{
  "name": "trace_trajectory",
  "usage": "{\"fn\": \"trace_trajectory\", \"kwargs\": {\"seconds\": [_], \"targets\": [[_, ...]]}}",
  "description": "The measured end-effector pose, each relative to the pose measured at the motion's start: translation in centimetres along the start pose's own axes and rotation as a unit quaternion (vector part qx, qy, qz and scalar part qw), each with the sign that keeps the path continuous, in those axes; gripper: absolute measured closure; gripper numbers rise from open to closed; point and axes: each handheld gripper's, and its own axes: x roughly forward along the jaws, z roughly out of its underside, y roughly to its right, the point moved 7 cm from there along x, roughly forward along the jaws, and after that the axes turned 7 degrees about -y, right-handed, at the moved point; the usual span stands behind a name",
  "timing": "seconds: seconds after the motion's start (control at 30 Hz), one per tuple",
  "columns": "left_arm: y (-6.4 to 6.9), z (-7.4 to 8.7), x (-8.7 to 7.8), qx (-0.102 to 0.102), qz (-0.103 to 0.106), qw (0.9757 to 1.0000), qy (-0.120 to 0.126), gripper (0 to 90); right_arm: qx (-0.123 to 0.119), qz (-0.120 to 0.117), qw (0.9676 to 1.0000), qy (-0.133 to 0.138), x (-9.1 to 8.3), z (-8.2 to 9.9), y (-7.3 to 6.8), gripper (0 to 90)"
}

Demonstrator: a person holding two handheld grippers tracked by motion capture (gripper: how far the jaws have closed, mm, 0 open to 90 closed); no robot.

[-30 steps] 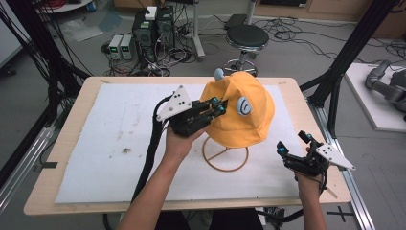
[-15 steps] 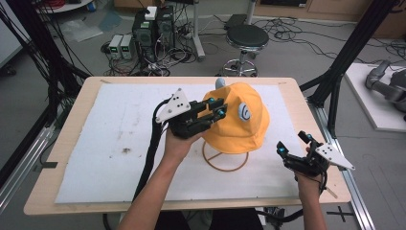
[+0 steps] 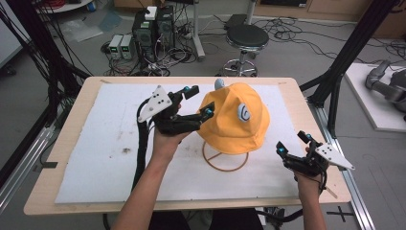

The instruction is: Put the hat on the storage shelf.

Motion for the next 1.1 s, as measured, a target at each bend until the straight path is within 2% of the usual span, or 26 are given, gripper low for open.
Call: {"fn": "trace_trajectory", "kwargs": {"seconds": [0.03, 0.2, 0.23, 0.37, 0.47, 0.53, 0.7, 0.77, 0.83, 0.93, 1.0, 1.03, 1.1], "targets": [[-0.3, -0.2, -0.4, 0.001, -0.004, 1.0, 0.004, 21.9, 0.002, 0.0, 1.0, 0.0, 0.0, 0.0, 0.0, 2.7], [-1.5, -0.7, -2.3, 0.006, -0.021, 0.9997, 0.009, 21.0, 0.0, -0.002, 1.0, 0.002, 0.1, 0.0, 0.0, 2.7], [-1.9, -0.8, -2.8, 0.012, -0.035, 0.9993, 0.011, 20.9, 0.0, -0.002, 1.0, 0.002, 0.1, 0.0, -0.1, 2.7], [-3.2, -0.8, -4.7, 0.02, -0.067, 0.9975, 0.011, 16.4, -0.001, -0.003, 1.0, 0.001, 0.2, 0.0, -0.1, 2.7], [-4.4, -0.7, -6.5, 0.031, -0.1, 0.9945, 0.008, 13.6, 0.001, -0.003, 1.0, 0.002, 0.2, -0.1, -0.2, 2.7], [-5.2, -0.6, -8.1, 0.036, -0.124, 0.9915, 0.008, 13.0, 0.001, -0.002, 1.0, 0.003, 0.2, -0.1, -0.2, 2.7], [-6.9, 0.1, -11.4, 0.041, -0.165, 0.9855, 0.01, 12.7, -0.004, -0.004, 1.0, 0.006, 0.3, -0.1, -0.2, 2.7], [-7.8, 0.6, -12.9, 0.043, -0.189, 0.9811, 0.002, 12.7, -0.005, -0.004, 1.0, 0.006, 0.2, -0.2, -0.3, 2.7], [-8.5, 1.1, -14.1, 0.042, -0.204, 0.978, -0.002, 12.7, -0.007, -0.003, 0.9999, 0.008, 0.2, -0.2, -0.4, 2.7], [-9.7, 2.0, -16.5, 0.042, -0.237, 0.9705, -0.007, 12.7, -0.013, 0.001, 0.9999, 0.009, 0.3, -0.2, -0.4, 2.6], [-10.3, 2.4, -17.8, 0.035, -0.251, 0.9674, -0.004, 12.7, -0.015, 0.003, 0.9999, 0.008, 0.3, -0.2, -0.4, 2.7], [-10.7, 2.7, -18.7, 0.033, -0.26, 0.9651, -0.005, 12.7, -0.017, 0.004, 0.9998, 0.008, 0.3, -0.2, -0.4, 2.6], [-11.0, 3.3, -19.8, 0.03, -0.27, 0.9623, -0.005, 12.7, -0.019, 0.006, 0.9998, 0.009, 0.3, -0.2, -0.5, 2.7]]}}
